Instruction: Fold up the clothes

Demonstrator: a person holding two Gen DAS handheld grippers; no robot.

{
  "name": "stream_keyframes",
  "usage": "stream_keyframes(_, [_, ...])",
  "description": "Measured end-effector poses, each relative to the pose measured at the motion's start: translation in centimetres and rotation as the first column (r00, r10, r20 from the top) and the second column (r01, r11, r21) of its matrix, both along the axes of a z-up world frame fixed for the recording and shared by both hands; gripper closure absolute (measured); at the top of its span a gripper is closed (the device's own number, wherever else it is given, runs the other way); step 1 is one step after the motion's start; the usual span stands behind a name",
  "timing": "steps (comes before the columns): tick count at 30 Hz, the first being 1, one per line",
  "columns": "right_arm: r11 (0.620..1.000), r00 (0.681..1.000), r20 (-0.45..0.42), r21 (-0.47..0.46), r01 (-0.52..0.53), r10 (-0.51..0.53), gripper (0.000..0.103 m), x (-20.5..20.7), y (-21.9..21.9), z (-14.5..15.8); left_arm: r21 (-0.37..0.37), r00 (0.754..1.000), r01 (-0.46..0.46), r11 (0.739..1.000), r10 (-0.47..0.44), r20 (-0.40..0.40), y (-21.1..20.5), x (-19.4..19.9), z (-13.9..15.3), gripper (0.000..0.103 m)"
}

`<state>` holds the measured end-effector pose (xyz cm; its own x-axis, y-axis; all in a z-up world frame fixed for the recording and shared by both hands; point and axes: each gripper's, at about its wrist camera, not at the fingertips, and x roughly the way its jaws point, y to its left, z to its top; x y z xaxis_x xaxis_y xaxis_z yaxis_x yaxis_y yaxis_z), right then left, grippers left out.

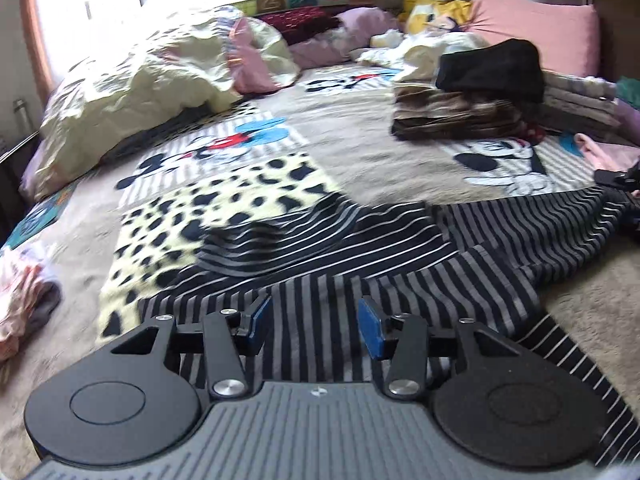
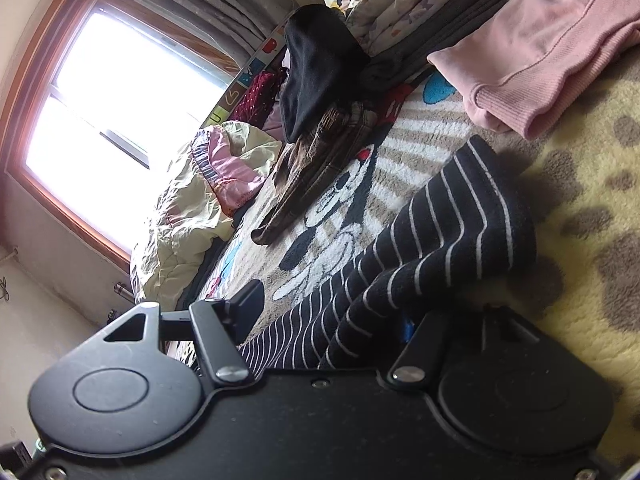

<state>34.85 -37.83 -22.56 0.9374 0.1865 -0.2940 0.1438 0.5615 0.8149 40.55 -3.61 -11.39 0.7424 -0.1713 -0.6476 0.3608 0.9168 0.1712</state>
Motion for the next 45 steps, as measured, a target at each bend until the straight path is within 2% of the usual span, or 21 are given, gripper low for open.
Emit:
stream_keyframes(6, [1.000, 1.000, 0.005, 0.014, -0.004, 0.004, 0.039, 0.1, -0.2, -0.1, -0.148, 0.982, 0.126, 0.981, -0.144, -0.125, -5.9, 1.7, -0.7, 0.057])
stream_keyframes(8, [1.000, 1.000, 0.005, 0.014, -0.005, 0.005, 0.039, 0.2, -0.2, -0.1, -0.050, 0.982, 0.129, 0.990, -0.135, -0.136, -7.8, 1.9, -2.2, 0.058])
stream_keyframes(9, [1.000, 1.000, 0.004, 0.011, -0.006, 0.006, 0.039, 0.3, -0.2, -0.1, -0.002, 0.982, 0.128, 0.992, -0.127, -0.136, -8.4, 1.9, -3.1, 0.065])
stream_keyframes(10, [1.000, 1.000, 0.004, 0.008, -0.007, 0.007, 0.039, 0.3, -0.1, -0.1, -0.034, 0.989, 0.096, 0.995, -0.099, -0.112, -8.0, 1.7, -3.3, 0.092])
stream_keyframes(12, [1.000, 1.000, 0.007, 0.019, -0.009, 0.008, 0.039, 0.3, -0.3, -0.1, -0.138, 0.998, 0.022, 0.990, -0.030, -0.056, -6.7, 1.1, -3.6, 0.098])
stream_keyframes(13, [1.000, 1.000, 0.010, 0.029, -0.009, 0.008, 0.039, 0.3, -0.4, -0.2, -0.259, 1.000, -0.021, 0.966, 0.025, 0.015, -5.2, 0.0, -2.7, 0.097])
stream_keyframes(14, [0.999, 1.000, 0.012, 0.039, -0.008, 0.008, 0.039, 0.3, -0.5, -0.2, -0.393, 0.992, -0.052, 0.918, 0.094, 0.089, -3.5, -1.3, -1.7, 0.097])
stream_keyframes(15, [0.999, 1.000, 0.013, 0.044, -0.008, 0.007, 0.039, 0.3, -0.5, -0.2, -0.455, 0.984, -0.120, 0.882, 0.167, 0.066, -2.3, -1.6, -1.6, 0.097])
stream_keyframes(18, [0.999, 1.000, 0.010, 0.033, -0.010, 0.010, 0.038, 0.4, -0.3, -0.1, -0.403, 0.988, -0.157, 0.902, 0.141, -0.068, -2.6, -0.2, -4.2, 0.089])
stream_keyframes(20, [0.999, 1.000, 0.011, 0.031, -0.012, 0.012, 0.038, 0.4, -0.3, -0.1, -0.403, 0.988, -0.118, 0.908, 0.064, -0.143, -3.0, 0.2, -5.3, 0.055])
stream_keyframes(21, [0.999, 1.000, 0.013, 0.038, -0.013, 0.012, 0.038, 0.4, -0.3, -0.2, -0.404, 0.991, -0.099, 0.910, 0.053, -0.125, -2.9, -0.3, -5.0, 0.053])
stream_keyframes(23, [0.998, 1.000, 0.016, 0.056, -0.010, 0.009, 0.038, 0.3, -0.5, -0.3, -0.402, 0.997, -0.064, 0.914, 0.042, -0.063, -2.4, -1.7, -4.0, 0.053])
stream_keyframes(28, [0.999, 1.000, 0.013, 0.049, -0.010, 0.009, 0.038, 0.4, -0.4, -0.2, -0.310, 0.989, -0.118, 0.943, 0.140, 0.052, -0.8, -3.5, -2.5, 0.056])
stream_keyframes(29, [0.999, 1.000, 0.013, 0.047, -0.009, 0.009, 0.038, 0.5, -0.4, -0.2, -0.291, 0.987, -0.136, 0.947, 0.154, 0.040, -1.0, -2.8, -2.6, 0.060])
stream_keyframes(32, [0.999, 1.000, 0.014, 0.041, -0.009, 0.009, 0.038, 0.4, -0.4, -0.2, -0.151, 0.990, -0.088, 0.985, 0.070, -0.121, -2.7, 0.4, -5.0, 0.058])
stream_keyframes(34, [0.999, 1.000, 0.016, 0.045, -0.011, 0.010, 0.038, 0.3, -0.4, -0.2, -0.103, 0.997, -0.032, 0.994, 0.024, -0.077, -3.4, 0.9, -4.6, 0.061])
stream_keyframes(38, [0.999, 1.000, 0.012, 0.038, -0.009, 0.009, 0.038, 0.5, -0.4, -0.2, -0.236, 0.995, -0.085, 0.968, 0.094, 0.028, -1.3, 1.3, -2.0, 0.062])
stream_keyframes(40, [1.000, 1.000, 0.007, 0.020, -0.010, 0.010, 0.038, 0.6, -0.2, -0.1, -0.221, 0.994, -0.105, 0.970, 0.101, -0.029, -1.5, 2.8, -2.6, 0.065])
stream_keyframes(42, [1.000, 1.000, 0.006, 0.009, -0.015, 0.015, 0.037, 0.7, -0.1, -0.1, -0.130, 0.992, -0.047, 0.990, 0.031, -0.122, -3.0, 4.8, -4.7, 0.063])
stream_keyframes(44, [1.000, 1.000, 0.008, 0.016, -0.015, 0.015, 0.037, 0.6, -0.2, -0.1, -0.101, 0.996, -0.059, 0.993, 0.052, -0.069, -3.1, 5.5, -4.7, 0.065])
stream_keyframes(45, [1.000, 1.000, 0.010, 0.020, -0.015, 0.015, 0.037, 0.6, -0.3, -0.2, -0.148, 0.994, -0.106, 0.983, 0.103, -0.027, -2.2, 5.3, -3.9, 0.065])
